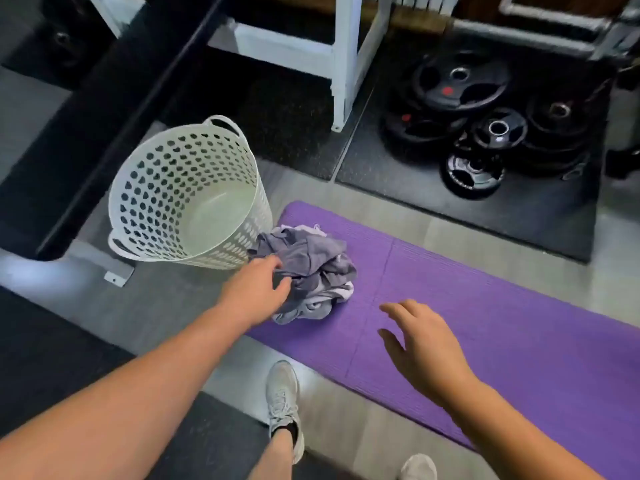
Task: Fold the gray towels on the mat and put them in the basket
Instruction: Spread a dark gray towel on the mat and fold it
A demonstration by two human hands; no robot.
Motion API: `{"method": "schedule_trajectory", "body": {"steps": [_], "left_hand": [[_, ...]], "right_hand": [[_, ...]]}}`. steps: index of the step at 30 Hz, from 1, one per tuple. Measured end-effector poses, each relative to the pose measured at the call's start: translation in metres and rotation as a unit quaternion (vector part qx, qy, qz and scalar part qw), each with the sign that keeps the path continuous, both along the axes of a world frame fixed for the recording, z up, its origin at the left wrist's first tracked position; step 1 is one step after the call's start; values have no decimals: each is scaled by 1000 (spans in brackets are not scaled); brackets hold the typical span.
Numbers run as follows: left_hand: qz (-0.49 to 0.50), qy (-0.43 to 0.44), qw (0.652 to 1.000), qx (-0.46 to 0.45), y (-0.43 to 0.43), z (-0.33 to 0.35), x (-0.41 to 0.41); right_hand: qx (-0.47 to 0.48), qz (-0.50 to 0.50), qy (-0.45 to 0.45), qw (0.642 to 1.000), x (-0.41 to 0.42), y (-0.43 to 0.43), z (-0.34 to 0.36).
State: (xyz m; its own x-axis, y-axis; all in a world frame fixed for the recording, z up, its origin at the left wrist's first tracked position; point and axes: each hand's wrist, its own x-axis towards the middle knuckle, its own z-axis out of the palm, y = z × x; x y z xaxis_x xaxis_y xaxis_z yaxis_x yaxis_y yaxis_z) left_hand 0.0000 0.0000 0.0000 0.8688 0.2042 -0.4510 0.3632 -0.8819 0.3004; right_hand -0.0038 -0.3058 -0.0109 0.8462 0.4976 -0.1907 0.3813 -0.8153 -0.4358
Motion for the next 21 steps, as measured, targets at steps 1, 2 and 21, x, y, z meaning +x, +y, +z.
{"method": "schedule_trajectory", "body": {"steps": [1, 2, 21], "left_hand": [[-3, 17, 1000, 5, 10, -20, 5], [-7, 30, 999, 15, 21, -43, 11], [117, 2, 985, -125, 123, -269, 54]], "right_hand": [[6, -1, -7, 1000, 4, 16, -23], [1, -9, -10, 1000, 8, 32, -42], [13, -61, 130, 990, 113, 227, -258]]}}
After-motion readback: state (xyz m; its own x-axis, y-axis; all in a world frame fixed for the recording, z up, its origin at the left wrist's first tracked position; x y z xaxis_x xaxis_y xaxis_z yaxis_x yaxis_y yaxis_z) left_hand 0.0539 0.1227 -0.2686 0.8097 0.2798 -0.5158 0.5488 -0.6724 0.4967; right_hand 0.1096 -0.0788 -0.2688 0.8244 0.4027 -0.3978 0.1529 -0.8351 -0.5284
